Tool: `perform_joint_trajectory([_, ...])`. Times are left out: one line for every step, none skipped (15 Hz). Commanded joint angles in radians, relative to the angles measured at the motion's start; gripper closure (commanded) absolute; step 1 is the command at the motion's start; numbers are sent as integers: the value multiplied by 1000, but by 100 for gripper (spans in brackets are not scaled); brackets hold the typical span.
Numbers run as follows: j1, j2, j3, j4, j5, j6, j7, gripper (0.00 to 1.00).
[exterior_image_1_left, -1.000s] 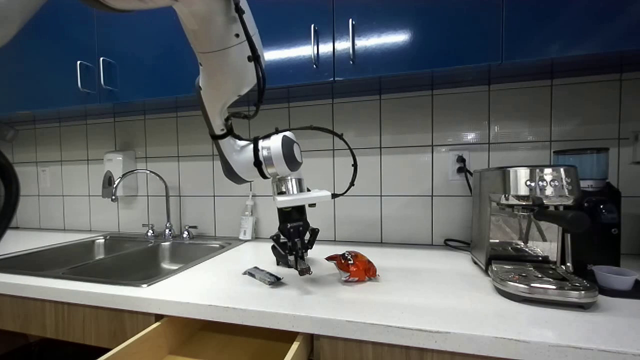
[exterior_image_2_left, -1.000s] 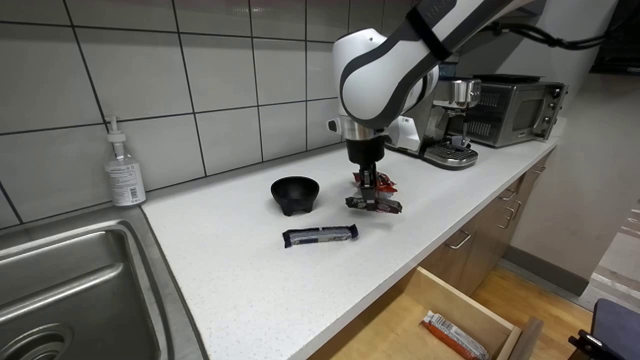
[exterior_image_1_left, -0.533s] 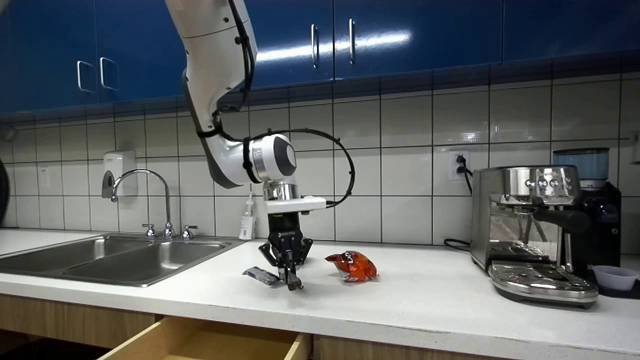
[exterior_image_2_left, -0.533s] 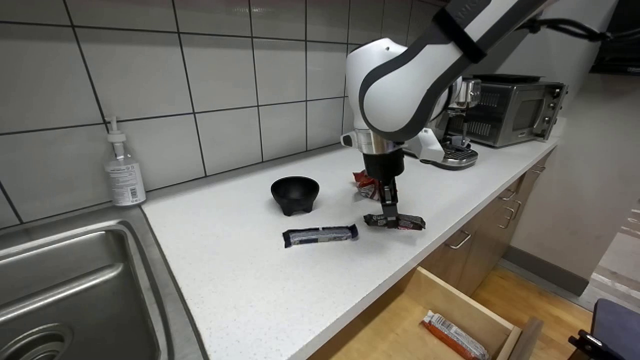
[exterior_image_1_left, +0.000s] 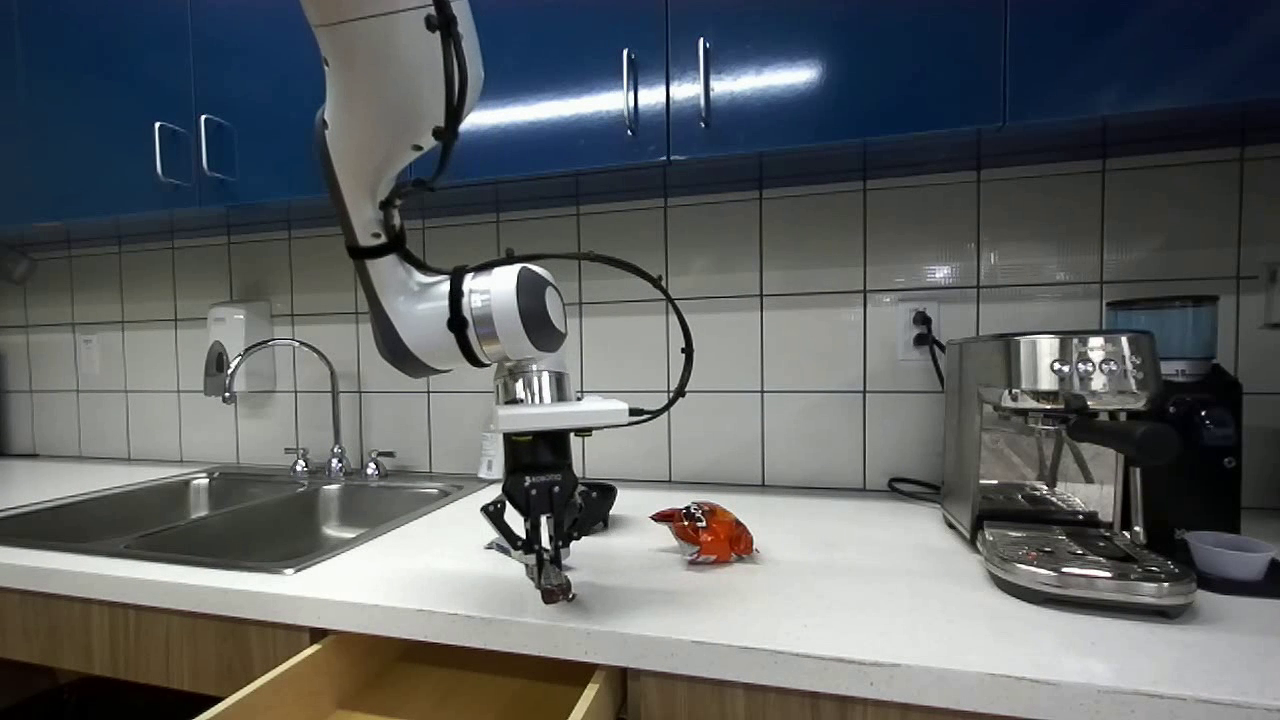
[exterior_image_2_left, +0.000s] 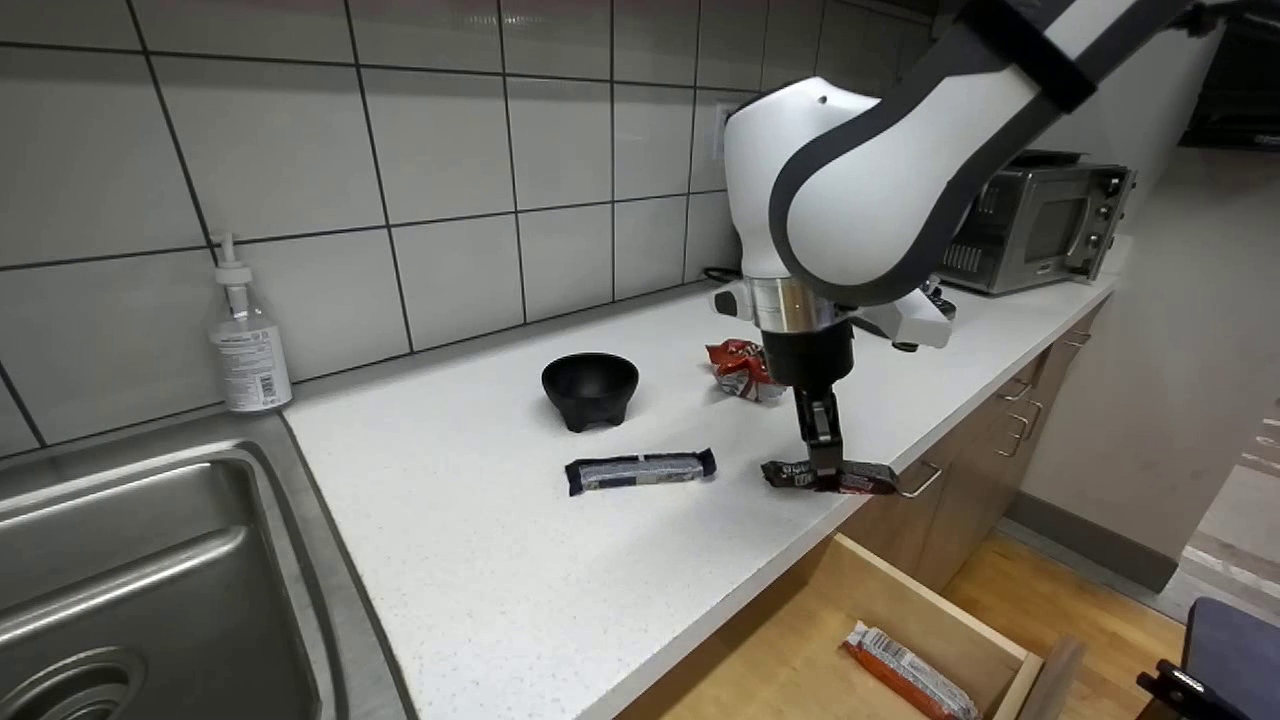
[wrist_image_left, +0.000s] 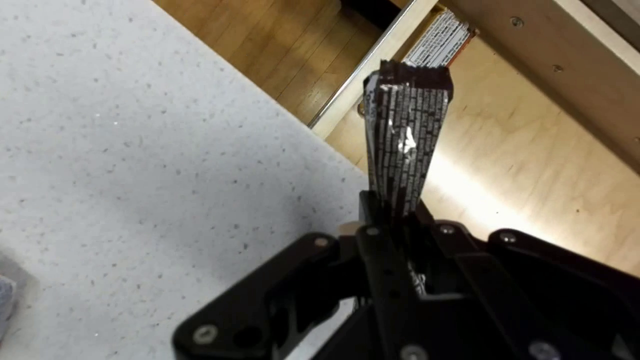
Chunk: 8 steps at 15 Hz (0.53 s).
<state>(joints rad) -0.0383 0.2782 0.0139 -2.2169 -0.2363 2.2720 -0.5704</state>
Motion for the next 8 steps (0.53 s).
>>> perform_joint_trajectory([8,-110,12,-134,-18,56,29,96])
perform_joint_trajectory([12,-126,12,-164,-18,68,28,96])
perform_joint_trajectory([16,-140,13,-188,-19,78,29,96])
perform_joint_trajectory([19,-151,13,-214,-21,89,30,96])
perform_joint_trajectory([23,-161,13,-237,-23,96,32,96])
perform_joint_trajectory([26,-167,14,-255,-20,97,29,96])
perform_joint_trajectory([29,-173,13,-273,-22,103,32,96])
perform_joint_trajectory([32,-174,13,-286,-21,106,33,96])
